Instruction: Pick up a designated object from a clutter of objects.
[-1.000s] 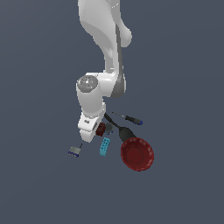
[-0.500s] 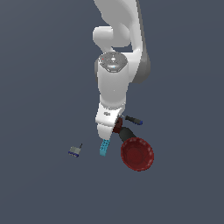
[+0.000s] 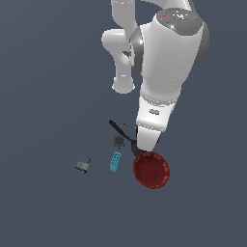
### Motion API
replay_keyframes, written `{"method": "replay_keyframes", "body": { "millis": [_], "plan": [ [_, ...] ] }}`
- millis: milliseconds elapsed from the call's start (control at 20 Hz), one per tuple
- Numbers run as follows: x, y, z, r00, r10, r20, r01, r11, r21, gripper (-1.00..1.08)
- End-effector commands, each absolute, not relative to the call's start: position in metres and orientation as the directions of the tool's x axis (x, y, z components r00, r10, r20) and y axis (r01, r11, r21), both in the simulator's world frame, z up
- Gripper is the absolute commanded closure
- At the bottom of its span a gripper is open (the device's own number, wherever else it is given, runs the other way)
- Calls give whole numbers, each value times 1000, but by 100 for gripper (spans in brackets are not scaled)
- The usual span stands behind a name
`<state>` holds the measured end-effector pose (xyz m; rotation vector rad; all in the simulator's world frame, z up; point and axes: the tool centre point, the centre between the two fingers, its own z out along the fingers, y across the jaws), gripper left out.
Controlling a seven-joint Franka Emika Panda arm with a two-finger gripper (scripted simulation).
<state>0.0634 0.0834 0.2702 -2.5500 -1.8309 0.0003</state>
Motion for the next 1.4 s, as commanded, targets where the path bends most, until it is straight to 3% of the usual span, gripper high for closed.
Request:
{"method": "replay_keyframes", "body": {
  "millis": [0, 700, 1350],
  "plan": [
    [71, 100, 290, 321, 947, 1, 947, -321, -1, 108],
    [104, 168, 367, 325, 946, 0, 946, -325, -1, 108],
    [117, 194, 394, 324, 946, 0, 946, -324, 0, 108]
  ]
}}
